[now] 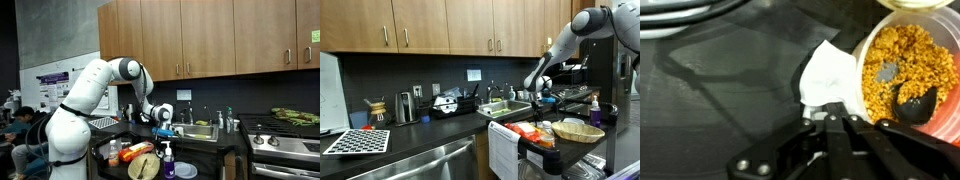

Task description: Move the white napkin backwards then use it to wipe the top shelf of the service trolley.

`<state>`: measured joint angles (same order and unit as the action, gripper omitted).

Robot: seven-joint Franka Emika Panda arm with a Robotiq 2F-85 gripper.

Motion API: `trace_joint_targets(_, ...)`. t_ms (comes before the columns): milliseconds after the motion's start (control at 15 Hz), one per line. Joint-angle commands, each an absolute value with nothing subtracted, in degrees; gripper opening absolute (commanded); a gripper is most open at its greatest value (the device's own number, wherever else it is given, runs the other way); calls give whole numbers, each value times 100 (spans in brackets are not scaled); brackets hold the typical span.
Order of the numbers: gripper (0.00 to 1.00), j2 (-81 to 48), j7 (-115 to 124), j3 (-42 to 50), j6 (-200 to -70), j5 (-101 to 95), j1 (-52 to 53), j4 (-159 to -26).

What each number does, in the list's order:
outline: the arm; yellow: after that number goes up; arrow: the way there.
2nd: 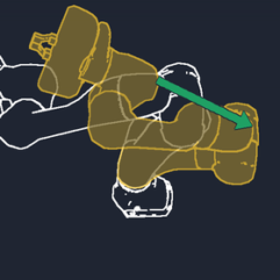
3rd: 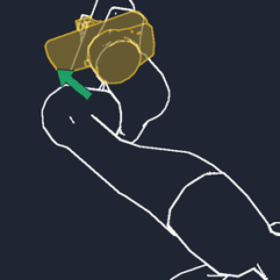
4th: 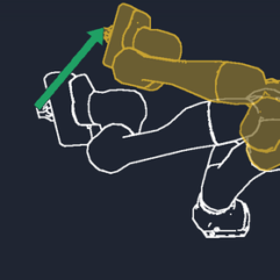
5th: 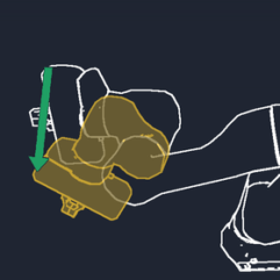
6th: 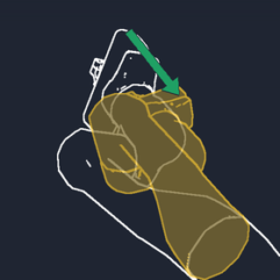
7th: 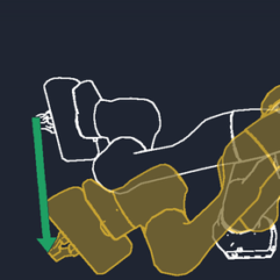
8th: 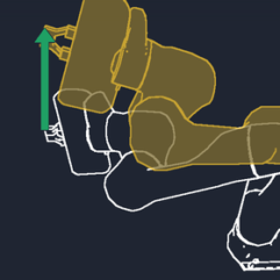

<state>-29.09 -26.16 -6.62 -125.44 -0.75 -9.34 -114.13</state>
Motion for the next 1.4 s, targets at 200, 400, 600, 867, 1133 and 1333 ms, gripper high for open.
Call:
trace_joint_targets(200,0,-3091,-2827,-555,-12636,-58,-824,-11502)
trace_joint_targets(400,0,-3216,-2791,-475,-12641,-150,-812,-11238)
trace_joint_targets(600,0,-3369,-2744,-360,-12604,-274,-809,-10933)
trace_joint_targets(867,0,-3589,-2688,-172,-12592,-383,-867,-10425)
trace_joint_targets(1133,0,-3793,-2613,102,-12557,-479,-995,-10010)
trace_joint_targets(1333,0,-3844,-2535,316,-12578,-597,-1103,-9959)
